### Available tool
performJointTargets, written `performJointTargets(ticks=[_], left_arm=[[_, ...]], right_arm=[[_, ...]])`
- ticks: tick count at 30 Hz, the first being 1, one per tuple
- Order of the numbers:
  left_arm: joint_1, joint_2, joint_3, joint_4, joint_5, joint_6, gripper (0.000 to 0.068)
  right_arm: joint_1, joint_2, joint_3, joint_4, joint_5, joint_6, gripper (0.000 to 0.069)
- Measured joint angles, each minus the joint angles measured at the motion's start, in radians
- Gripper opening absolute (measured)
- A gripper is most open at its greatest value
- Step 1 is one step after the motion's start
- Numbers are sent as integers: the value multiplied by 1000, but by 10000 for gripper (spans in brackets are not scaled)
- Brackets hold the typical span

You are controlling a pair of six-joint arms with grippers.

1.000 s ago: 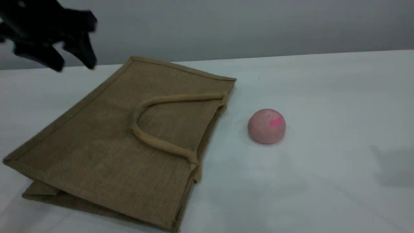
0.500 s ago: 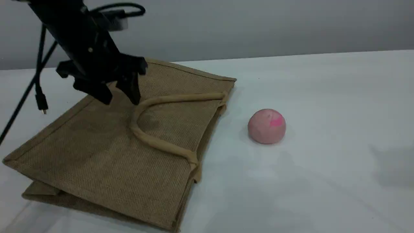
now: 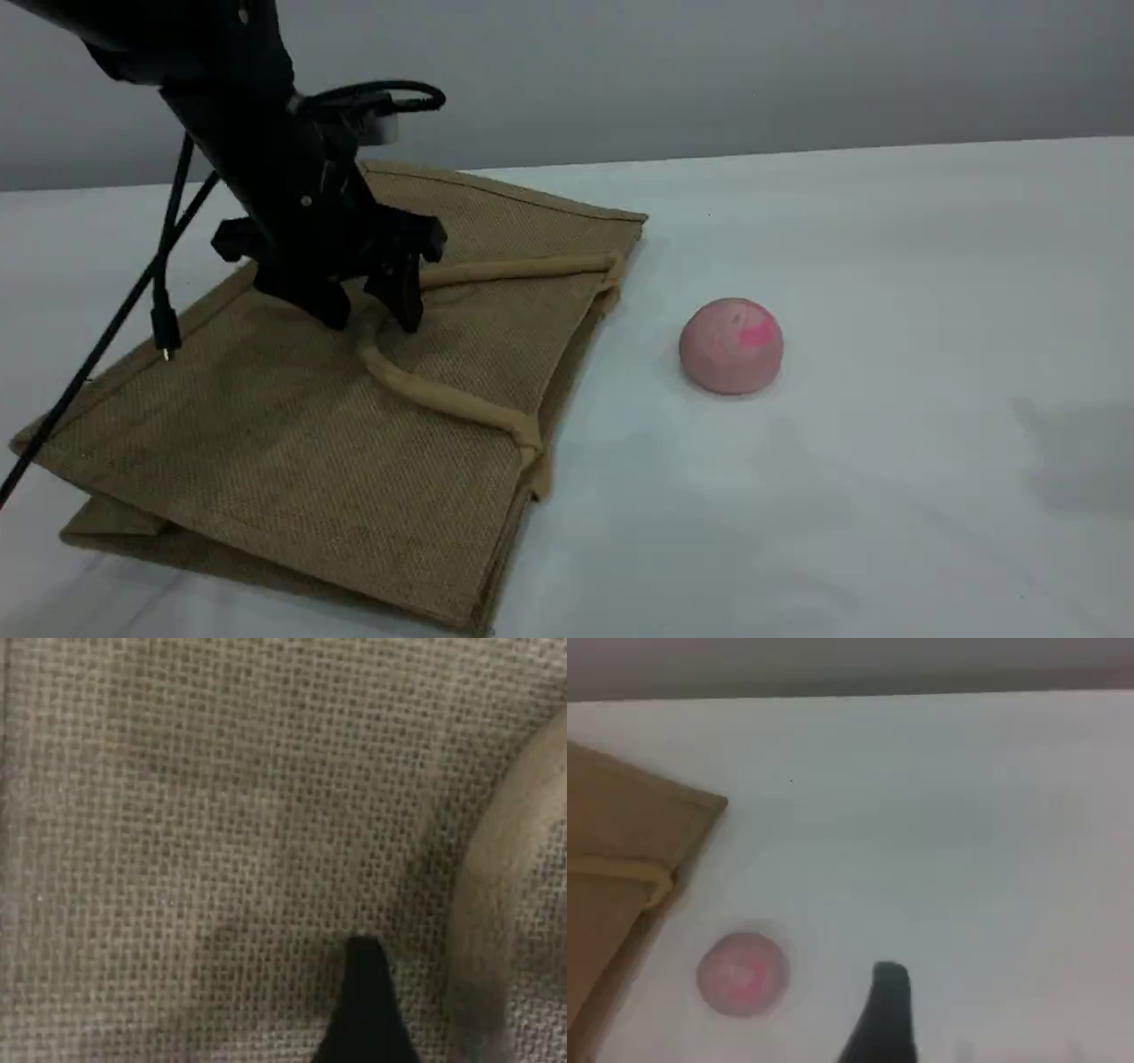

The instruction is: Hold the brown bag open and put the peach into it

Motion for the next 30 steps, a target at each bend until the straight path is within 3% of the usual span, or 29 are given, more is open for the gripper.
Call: performJointTargets(ticks=[4,6,13,22,30], left_arm=[[0,20,0,0,-11,1,434],[0,21,0,0,-23,2,380],[0,21,0,1,-47,79,88],[0,-55,-15,-1,-8,206,86],[2,-167,-148,0,203,375,86]], right_arm=[[0,0,0,0,0,0,591],[0,0,0,0,0,0,591],[0,0,0,0,2,0,591],[0,0,1,-3,93,0,591],[0,0,2,11,183,-27,591]])
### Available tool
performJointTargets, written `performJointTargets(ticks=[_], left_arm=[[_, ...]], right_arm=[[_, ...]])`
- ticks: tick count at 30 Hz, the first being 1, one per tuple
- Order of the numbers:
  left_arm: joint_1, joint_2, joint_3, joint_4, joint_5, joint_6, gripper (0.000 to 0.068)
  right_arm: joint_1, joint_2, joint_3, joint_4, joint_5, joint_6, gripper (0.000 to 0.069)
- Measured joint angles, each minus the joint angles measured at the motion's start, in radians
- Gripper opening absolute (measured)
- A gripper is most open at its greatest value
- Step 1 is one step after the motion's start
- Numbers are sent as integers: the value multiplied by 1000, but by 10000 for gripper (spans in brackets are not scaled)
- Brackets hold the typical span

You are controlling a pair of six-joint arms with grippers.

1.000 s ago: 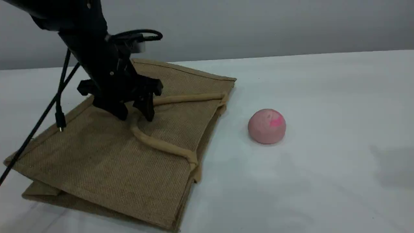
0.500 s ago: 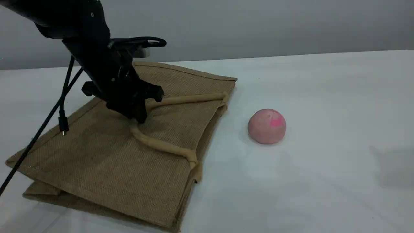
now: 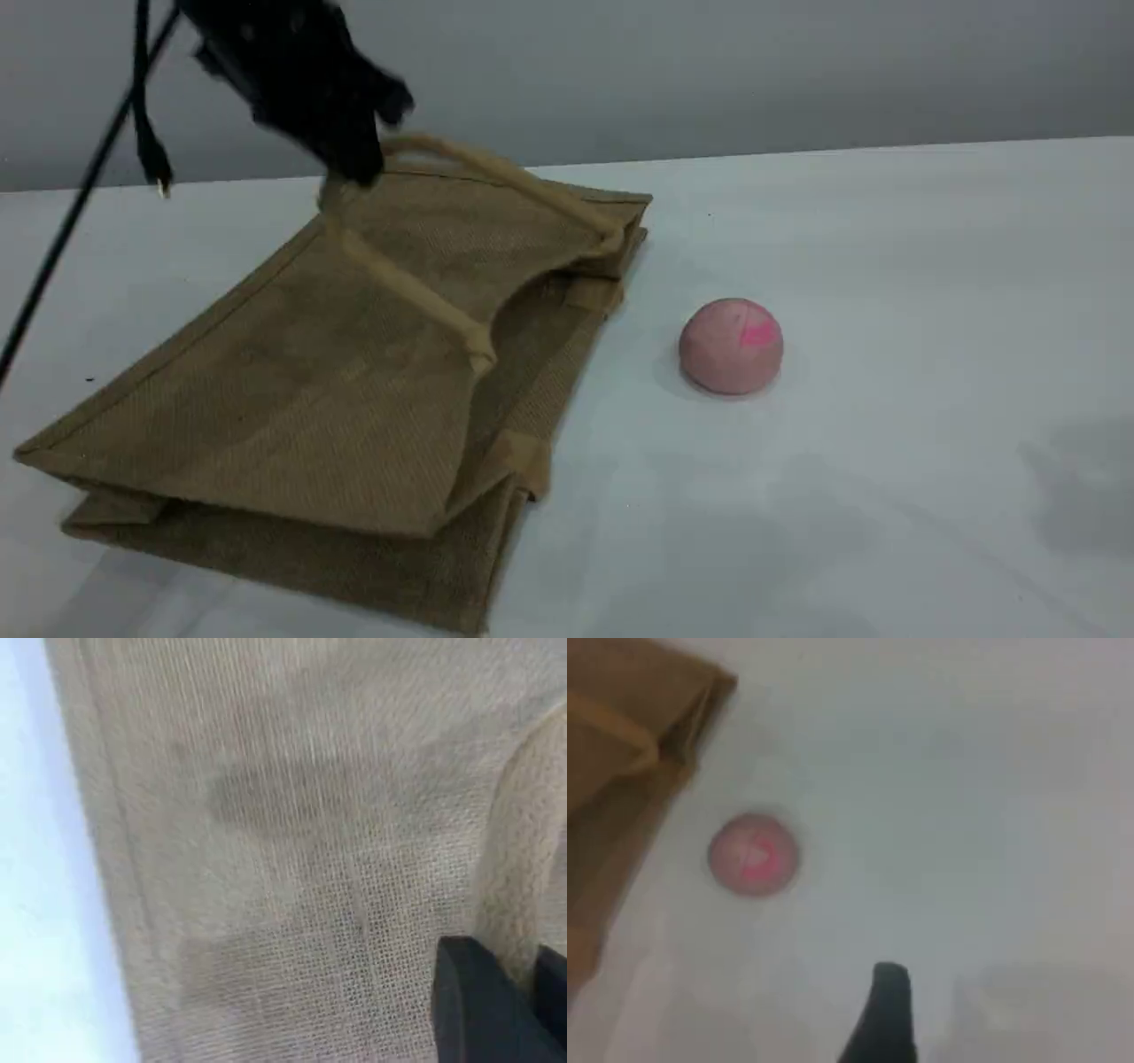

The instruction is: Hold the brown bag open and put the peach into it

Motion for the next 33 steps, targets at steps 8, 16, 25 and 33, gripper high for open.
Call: performJointTargets(ticks=[8,16,25,33], left_arm=[[0,-14,-195,-7,242,87,86],[0,-14,-400,-141,463,176,86],[0,-31,-594,-158,513,265,86],[-1,-77,-597,-186,510,432,86]], right_arm=[[0,18,2,147,0,-140,591],[0,135,2,305,-12,-285,591],[0,282,2,332,-62,-359,591],[7,367,2,412,-114,-431,591]])
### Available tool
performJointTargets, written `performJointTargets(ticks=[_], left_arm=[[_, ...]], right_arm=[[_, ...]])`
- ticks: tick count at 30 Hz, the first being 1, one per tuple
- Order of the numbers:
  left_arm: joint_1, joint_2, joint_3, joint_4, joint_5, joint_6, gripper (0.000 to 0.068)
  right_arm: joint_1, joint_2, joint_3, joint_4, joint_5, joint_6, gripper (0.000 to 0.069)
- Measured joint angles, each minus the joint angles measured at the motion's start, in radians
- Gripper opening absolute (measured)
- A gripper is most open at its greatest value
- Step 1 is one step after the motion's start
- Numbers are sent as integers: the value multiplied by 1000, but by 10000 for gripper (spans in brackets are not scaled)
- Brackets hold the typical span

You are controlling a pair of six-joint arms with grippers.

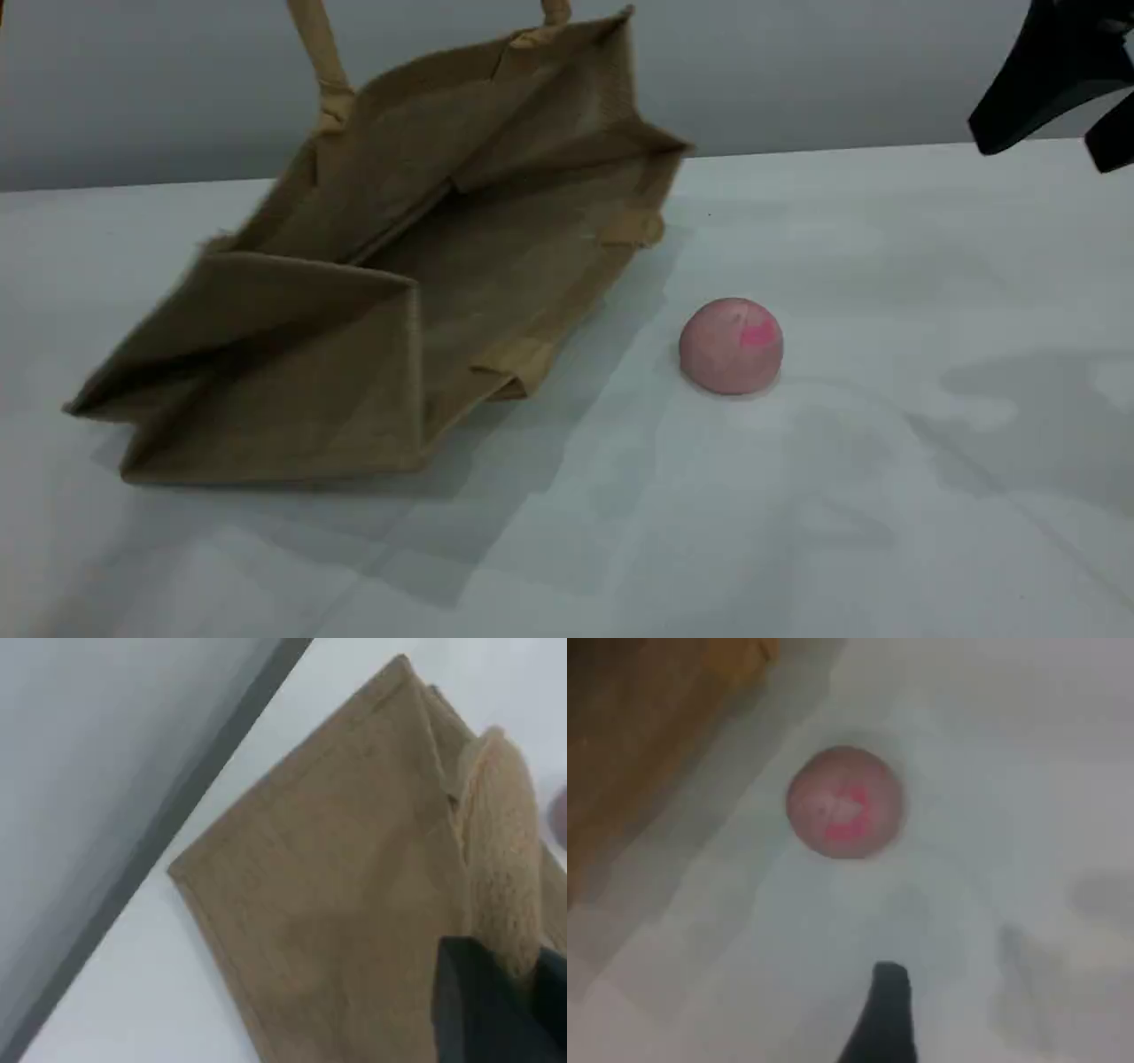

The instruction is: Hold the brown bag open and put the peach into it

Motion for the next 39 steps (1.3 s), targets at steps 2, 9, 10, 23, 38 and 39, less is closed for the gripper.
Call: performJointTargets(ticks=[2,9,10,23,38,39], left_arm=[[0,-5,0,-37,0,43,86],[0,-7,0,-138,-3,171,86],[0,-7,0,-137,-4,171,86],[0,-7,0,-127,-4,153,86],[1,-4,0,12,-4,50,86],[1,-4,0,12,-4,50,86]], right_arm=[[24,12,0,18,-18,-35,591],[157,69,0,25,-131,-67,591],[181,84,-1,25,-150,-68,591],[360,317,-2,25,-397,-87,591],[401,389,-30,25,-532,-88,591],[409,391,-36,25,-532,-88,591]])
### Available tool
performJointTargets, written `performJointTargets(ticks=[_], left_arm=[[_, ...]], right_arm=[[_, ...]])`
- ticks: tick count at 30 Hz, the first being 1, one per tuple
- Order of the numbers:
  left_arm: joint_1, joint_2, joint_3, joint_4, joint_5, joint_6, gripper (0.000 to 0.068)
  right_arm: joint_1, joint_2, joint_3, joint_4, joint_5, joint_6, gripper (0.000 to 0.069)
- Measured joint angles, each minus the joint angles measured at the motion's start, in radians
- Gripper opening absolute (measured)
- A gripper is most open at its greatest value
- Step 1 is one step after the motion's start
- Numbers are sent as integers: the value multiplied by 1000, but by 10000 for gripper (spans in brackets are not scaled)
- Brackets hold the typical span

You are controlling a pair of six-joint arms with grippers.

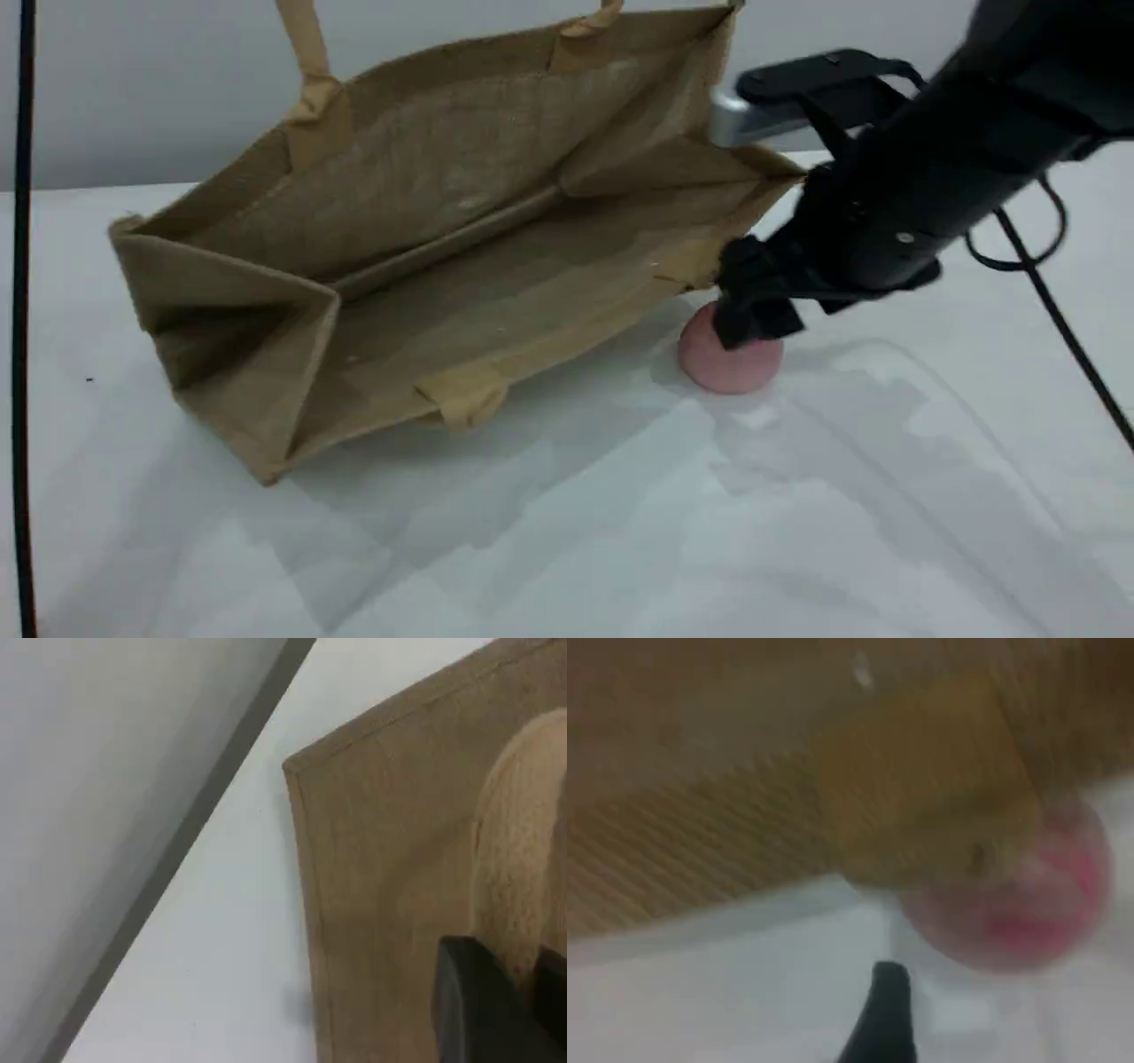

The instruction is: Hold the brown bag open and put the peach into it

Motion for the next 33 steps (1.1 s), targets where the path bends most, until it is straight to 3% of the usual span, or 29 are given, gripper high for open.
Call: performJointTargets(ticks=[16,21,25,33], left_arm=[[0,0,0,-6,1,1,86],[0,0,0,-6,1,2,86],[0,0,0,-6,1,2,86],[0,0,0,-6,1,2,86]], right_arm=[[24,156,-128,-7,-23,-3,589],[24,184,-128,-7,-62,-6,552],[24,184,-128,-7,-88,-6,432],[24,184,-128,-7,-97,-25,59]])
